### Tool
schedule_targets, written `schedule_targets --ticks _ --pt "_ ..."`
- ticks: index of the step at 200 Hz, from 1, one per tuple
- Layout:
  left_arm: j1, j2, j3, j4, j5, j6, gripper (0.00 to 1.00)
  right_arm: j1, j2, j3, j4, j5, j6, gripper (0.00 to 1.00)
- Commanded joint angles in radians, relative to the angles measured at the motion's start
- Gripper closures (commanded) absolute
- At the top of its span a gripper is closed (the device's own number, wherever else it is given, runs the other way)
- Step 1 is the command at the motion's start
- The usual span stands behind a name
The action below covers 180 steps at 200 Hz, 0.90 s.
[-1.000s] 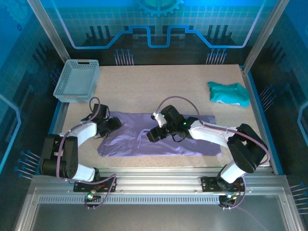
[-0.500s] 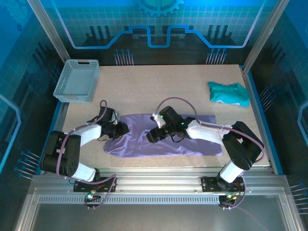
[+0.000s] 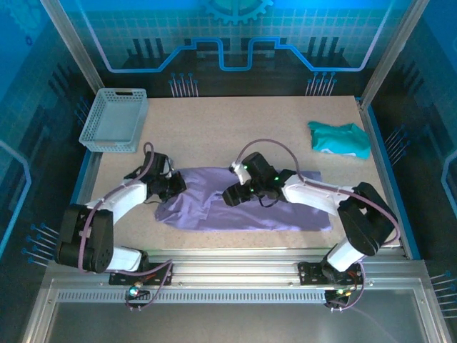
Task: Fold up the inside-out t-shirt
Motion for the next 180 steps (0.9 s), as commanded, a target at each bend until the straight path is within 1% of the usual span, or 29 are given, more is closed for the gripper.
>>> schedule_targets --ticks 1,20,31,44,49,65,72,81,105,131,156,180 --pt "0.048 -0.032 0.142 -0.237 -0.143 0.063 1.00 -0.063 -0.065 -0.009 -0.040 0.036 -0.013 0.27" --pt "0.093 -0.035 0.252 -0.386 -0.206 0.133 1.00 -0.131 -0.099 -0.034 -0.045 0.030 0.024 0.26" --pt "0.110 -0.039 0.316 -0.465 -0.268 0.183 1.00 -0.172 -0.117 -0.050 -0.048 0.019 0.043 0.26" --pt "0.117 -0.041 0.407 -0.555 -0.397 0.245 1.00 -0.214 -0.143 -0.058 -0.054 0.018 0.056 0.26" --pt "0.117 -0.039 0.444 -0.589 -0.459 0.268 1.00 -0.228 -0.155 -0.089 -0.057 0.021 0.057 0.26" --pt "0.117 -0.017 0.557 -0.675 -0.654 0.336 1.00 -0.259 -0.190 -0.110 -0.073 0.030 0.052 0.26" --pt "0.117 -0.001 0.601 -0.700 -0.712 0.360 1.00 -0.270 -0.203 -0.118 -0.079 0.034 0.047 0.26" --pt "0.116 0.026 0.648 -0.728 -0.760 0.379 1.00 -0.279 -0.214 -0.123 -0.087 0.038 0.042 0.26" --pt "0.085 0.096 0.731 -0.781 -0.833 0.401 1.00 -0.292 -0.235 -0.131 -0.107 0.046 0.038 0.26" --pt "0.027 0.157 0.783 -0.826 -0.876 0.395 1.00 -0.296 -0.254 -0.147 -0.104 0.050 0.042 0.26" --pt "-0.051 0.194 0.819 -0.866 -0.852 0.344 1.00 -0.304 -0.267 -0.152 -0.111 0.057 0.040 0.26" --pt "-0.176 0.227 0.837 -0.890 -0.796 0.251 1.00 -0.313 -0.275 -0.158 -0.117 0.061 0.038 0.26"
